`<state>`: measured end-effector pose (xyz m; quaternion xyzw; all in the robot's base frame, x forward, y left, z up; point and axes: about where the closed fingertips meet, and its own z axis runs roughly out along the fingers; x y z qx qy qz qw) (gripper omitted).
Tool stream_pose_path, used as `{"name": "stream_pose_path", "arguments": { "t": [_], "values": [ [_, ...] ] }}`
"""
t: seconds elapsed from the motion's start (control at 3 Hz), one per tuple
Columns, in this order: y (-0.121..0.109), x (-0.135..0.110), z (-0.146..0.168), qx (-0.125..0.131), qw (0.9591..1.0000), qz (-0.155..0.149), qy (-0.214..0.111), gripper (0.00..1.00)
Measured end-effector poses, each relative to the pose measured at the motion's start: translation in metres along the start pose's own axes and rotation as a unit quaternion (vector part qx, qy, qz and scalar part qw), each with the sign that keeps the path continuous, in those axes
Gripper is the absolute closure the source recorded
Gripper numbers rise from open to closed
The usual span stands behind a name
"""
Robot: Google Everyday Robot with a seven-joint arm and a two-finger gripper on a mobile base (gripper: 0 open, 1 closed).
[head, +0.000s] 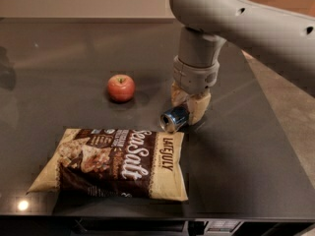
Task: Move redbull can near brown chip bag
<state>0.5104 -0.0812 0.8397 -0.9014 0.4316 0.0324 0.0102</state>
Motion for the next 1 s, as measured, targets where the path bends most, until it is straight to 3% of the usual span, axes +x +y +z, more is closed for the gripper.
{"name": "stream_pose_path", "arguments": {
  "t": [0.33, 0.67, 1.0],
  "values": [
    [-0.0024, 0.0002, -0.0001, 0.005, 1.0, 0.0, 0.001, 0.13],
    [-0.0044, 0.0001, 0.0001, 0.01, 1.0, -0.001, 0.002, 0.0],
    [-0.0044, 0.0001, 0.0001, 0.01, 1.0, -0.001, 0.002, 0.0]
  ]
}}
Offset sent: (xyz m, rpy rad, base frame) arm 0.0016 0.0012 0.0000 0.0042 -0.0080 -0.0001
